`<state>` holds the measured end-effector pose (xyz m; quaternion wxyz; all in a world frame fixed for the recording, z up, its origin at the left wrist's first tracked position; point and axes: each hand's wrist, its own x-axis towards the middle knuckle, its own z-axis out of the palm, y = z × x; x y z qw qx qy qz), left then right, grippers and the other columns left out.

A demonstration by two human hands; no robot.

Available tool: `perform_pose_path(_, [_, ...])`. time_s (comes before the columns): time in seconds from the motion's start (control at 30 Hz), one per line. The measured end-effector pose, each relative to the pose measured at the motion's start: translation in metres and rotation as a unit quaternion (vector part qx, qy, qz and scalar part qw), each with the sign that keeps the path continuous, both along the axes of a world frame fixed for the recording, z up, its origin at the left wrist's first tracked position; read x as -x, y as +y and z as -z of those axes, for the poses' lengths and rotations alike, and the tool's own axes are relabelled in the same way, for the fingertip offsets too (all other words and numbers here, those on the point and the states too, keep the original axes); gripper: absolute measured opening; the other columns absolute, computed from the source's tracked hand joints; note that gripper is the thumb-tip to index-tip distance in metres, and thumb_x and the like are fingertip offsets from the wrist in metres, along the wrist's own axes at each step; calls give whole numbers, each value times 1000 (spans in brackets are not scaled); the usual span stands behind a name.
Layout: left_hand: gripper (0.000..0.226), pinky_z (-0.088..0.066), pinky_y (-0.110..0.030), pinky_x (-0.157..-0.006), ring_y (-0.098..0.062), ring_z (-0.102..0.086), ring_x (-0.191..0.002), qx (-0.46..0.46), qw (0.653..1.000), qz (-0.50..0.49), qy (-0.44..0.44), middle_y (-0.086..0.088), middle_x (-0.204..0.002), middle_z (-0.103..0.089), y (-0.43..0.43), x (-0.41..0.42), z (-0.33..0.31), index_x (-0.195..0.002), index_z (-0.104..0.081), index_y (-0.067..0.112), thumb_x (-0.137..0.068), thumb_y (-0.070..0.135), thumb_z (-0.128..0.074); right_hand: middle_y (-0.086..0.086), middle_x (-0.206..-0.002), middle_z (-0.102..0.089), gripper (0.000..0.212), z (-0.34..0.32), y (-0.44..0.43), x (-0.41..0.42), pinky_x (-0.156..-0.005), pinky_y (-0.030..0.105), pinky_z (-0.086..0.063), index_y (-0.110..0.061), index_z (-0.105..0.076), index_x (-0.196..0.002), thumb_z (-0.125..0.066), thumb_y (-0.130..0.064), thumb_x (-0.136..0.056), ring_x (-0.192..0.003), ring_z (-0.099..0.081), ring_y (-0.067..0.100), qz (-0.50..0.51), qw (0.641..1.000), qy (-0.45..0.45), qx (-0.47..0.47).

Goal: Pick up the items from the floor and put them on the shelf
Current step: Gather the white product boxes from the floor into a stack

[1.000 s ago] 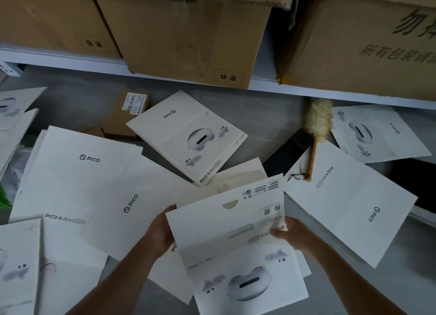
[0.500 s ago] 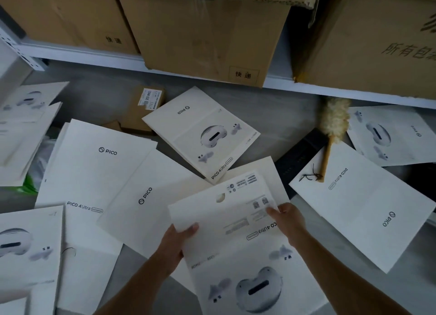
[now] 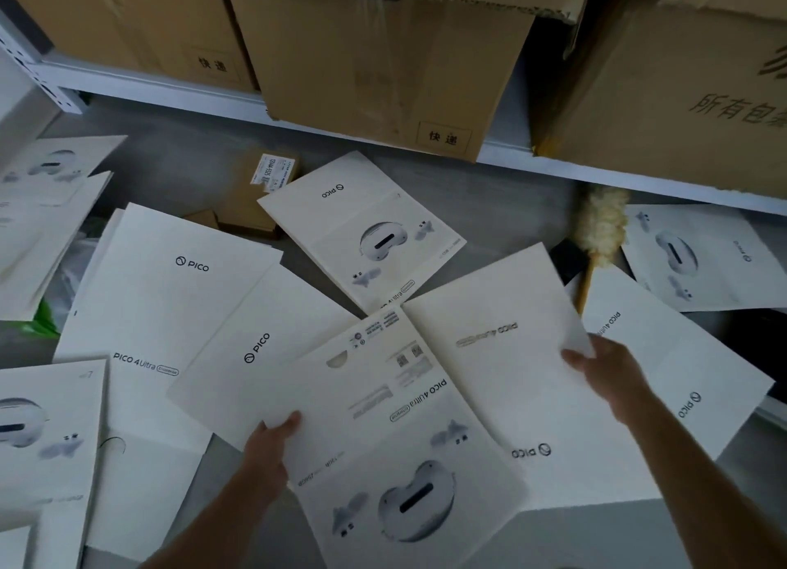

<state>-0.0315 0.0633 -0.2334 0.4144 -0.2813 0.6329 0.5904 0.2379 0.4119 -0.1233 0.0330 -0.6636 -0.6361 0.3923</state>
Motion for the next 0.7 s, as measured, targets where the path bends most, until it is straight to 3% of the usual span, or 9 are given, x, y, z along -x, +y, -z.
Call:
perform_pose_path(0.13, [33,-46,-47,-92,-32,-61,-97,2,1000,-30,0,-17,-133,-60,9,13,-5,-123,-58,10,-92,0,-62,13,-105,-72,32,-92,47,-34,-80,36,-49,-14,-72,-109,-80,-29,-82,-90,-63,27,32,992,79,-87])
perform_pose_path(0.23, [39,-45,-48,-95,-34,-58,-109,-23,1000,-17,-3,-18,-136,-58,15,23,-15,-133,-54,4,-95,3,-59,4,-87,-73,78,-135,69,-41,-70,39,-54,-24,-74,-88,-85,-76,-31,-73,-65,25,42,983,164,-77])
perform_pose_path(0.3, [41,-45,-51,-98,-35,-57,-113,-35,999,-11,-7,-18,-133,-59,17,28,-22,-136,-52,2,-95,5,-58,0,-82,-71,88,-138,70,-27,-70,39,-53,-22,-74,-87,-85,-77,-19,-72,-66,23,19,976,212,-40])
perform_pose_path(0.4, [41,-47,-52,-98,-39,-57,-121,-57,998,-6,-12,-21,-135,-59,21,32,-29,-136,-53,3,-96,12,-57,-1,-81,-74,89,-98,47,19,-65,29,-57,-15,-71,-91,-92,-67,-21,-70,-69,14,-34,967,249,38])
perform_pose_path(0.47, [37,-52,-49,-90,-37,-61,-116,-81,996,-11,-23,-18,-129,-64,23,32,-36,-132,-57,6,-98,20,-56,4,-92,-78,83,-49,15,51,-75,36,-60,-12,-72,-98,-95,-60,-33,-82,-74,22,-61,965,232,106])
perform_pose_path(0.53, [32,-58,-44,-78,-30,-70,-98,-84,996,-8,-40,-13,-111,-73,24,32,-43,-122,-63,10,-98,30,-55,15,-104,-75,39,1,-25,77,-85,47,-57,-11,-73,-100,-88,-32,-70,-94,-72,35,-83,966,199,143])
perform_pose_path(0.57, [32,-59,-43,-73,-27,-73,-89,-82,996,-4,-46,-10,-103,-76,23,32,-43,-117,-66,11,-98,35,-55,18,-107,-74,18,22,-43,86,-84,46,-56,-11,-72,-99,-79,-17,-83,-94,-71,36,-86,969,178,149])
perform_pose_path(0.6, [35,-58,-43,-72,-26,-74,-84,-85,995,4,-49,-10,-99,-77,22,32,-44,-116,-67,12,-98,38,-53,19,-108,-73,11,41,-57,92,-83,43,-56,-12,-71,-99,-72,-10,-88,-92,-70,34,-87,970,167,156])
perform_pose_path(0.7, [47,-62,-39,-68,-25,-75,-83,-116,992,16,-37,-11,-100,-77,10,39,-43,-119,-68,9,-101,44,-43,13,-109,-72,19,74,-89,110,-87,44,-56,-15,-66,-107,-67,-4,-91,-98,-69,31,-114,957,184,191])
